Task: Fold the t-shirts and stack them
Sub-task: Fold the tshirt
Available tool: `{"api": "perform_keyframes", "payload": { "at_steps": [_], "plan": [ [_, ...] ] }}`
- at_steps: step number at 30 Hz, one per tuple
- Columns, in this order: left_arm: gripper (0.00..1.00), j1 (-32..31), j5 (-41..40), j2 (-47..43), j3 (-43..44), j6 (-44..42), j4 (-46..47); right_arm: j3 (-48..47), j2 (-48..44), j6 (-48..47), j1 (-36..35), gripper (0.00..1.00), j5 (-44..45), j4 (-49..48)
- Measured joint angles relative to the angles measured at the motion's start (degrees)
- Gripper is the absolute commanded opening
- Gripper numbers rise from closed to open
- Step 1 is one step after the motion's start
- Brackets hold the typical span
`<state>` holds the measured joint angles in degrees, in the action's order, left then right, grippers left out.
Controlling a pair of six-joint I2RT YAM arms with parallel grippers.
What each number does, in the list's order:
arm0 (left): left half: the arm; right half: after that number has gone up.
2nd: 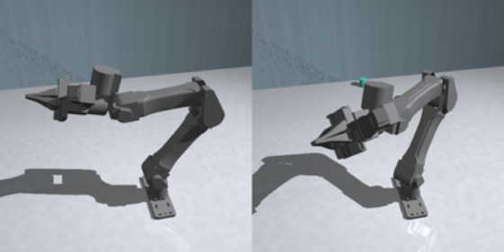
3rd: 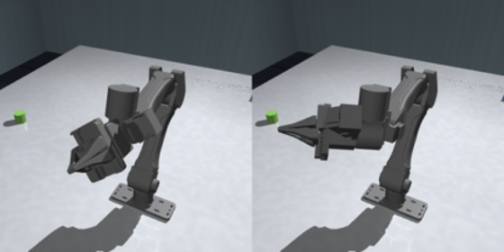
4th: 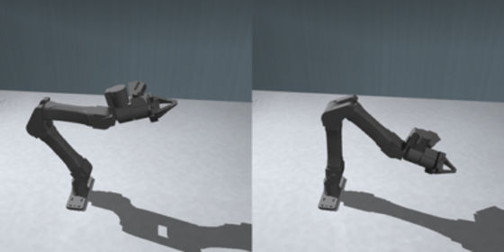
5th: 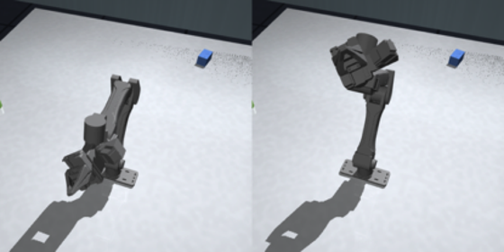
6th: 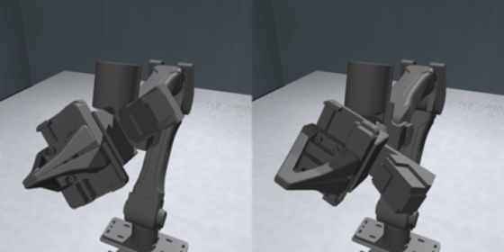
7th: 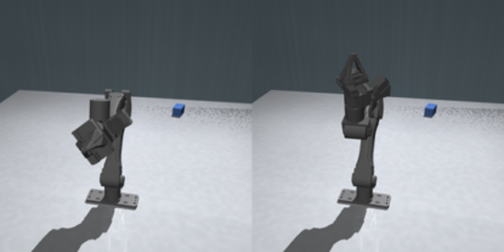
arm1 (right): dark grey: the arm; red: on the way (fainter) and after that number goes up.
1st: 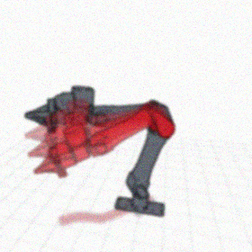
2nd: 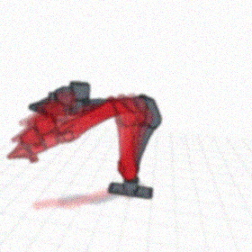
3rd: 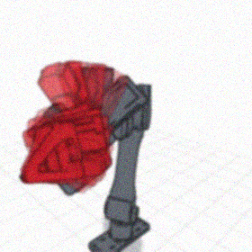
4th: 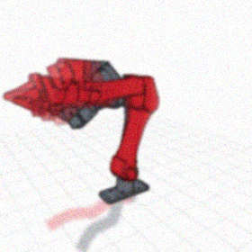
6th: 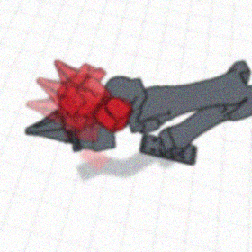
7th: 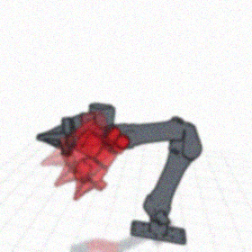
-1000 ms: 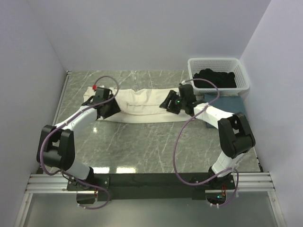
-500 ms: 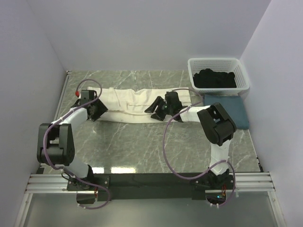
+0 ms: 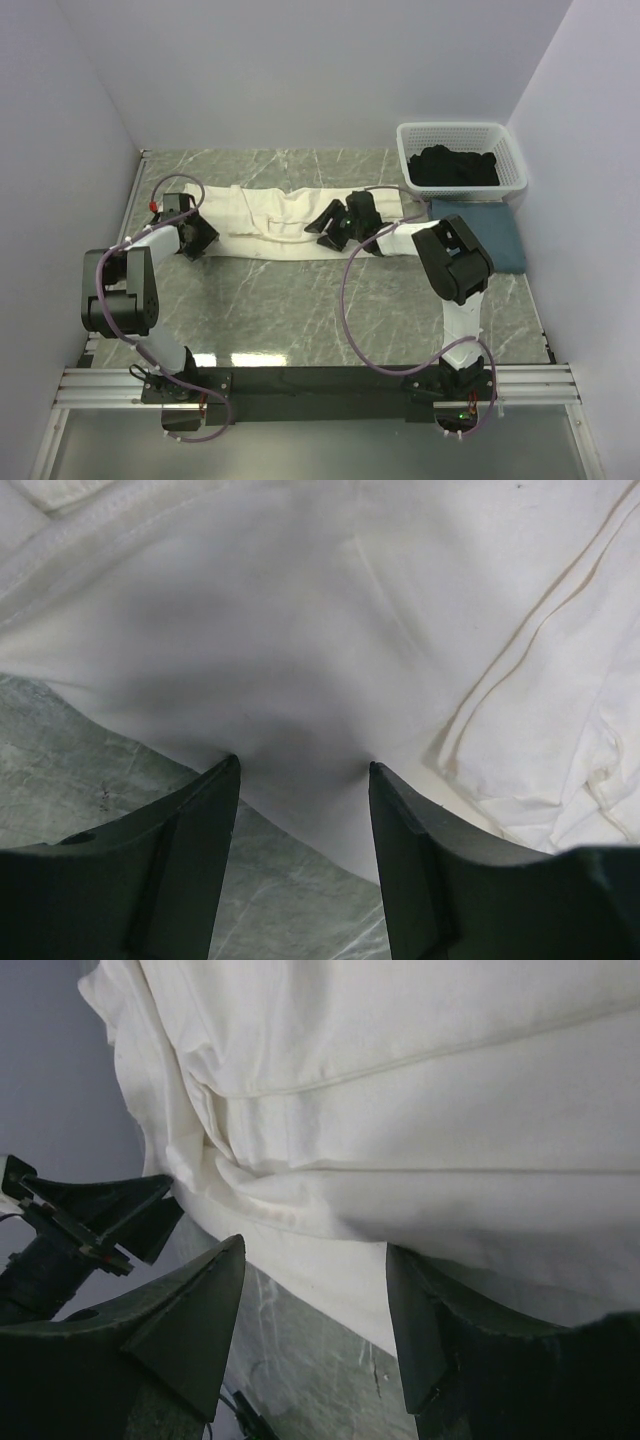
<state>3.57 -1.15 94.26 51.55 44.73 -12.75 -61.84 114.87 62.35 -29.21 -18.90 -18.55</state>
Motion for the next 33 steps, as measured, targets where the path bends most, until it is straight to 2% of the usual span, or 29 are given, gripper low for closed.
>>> {"api": "perform_keyframes", "payload": {
  "at_steps": [13, 23, 28, 33],
  "plan": [
    [0.60, 0.00, 0.02, 0.02, 0.00, 0.00, 0.02, -8.44, 4.72, -0.98, 2.75, 0.65, 2.40, 2.10],
    [0.60, 0.00, 0.02, 0.02, 0.00, -0.04, 0.02, -17.79, 7.52, -8.44, 6.01, 0.65, 4.33, 8.55],
    [0.64, 0.00, 0.04, -0.94, -0.02, -0.07, -0.79, -17.46, 5.29, -15.61, 7.17, 0.64, 5.33, 14.25],
    [0.66, -0.07, 0.61, -4.98, 0.04, -0.04, -2.49, -15.23, -2.64, -23.17, 7.41, 0.63, 8.13, 21.16]
  ]
}}
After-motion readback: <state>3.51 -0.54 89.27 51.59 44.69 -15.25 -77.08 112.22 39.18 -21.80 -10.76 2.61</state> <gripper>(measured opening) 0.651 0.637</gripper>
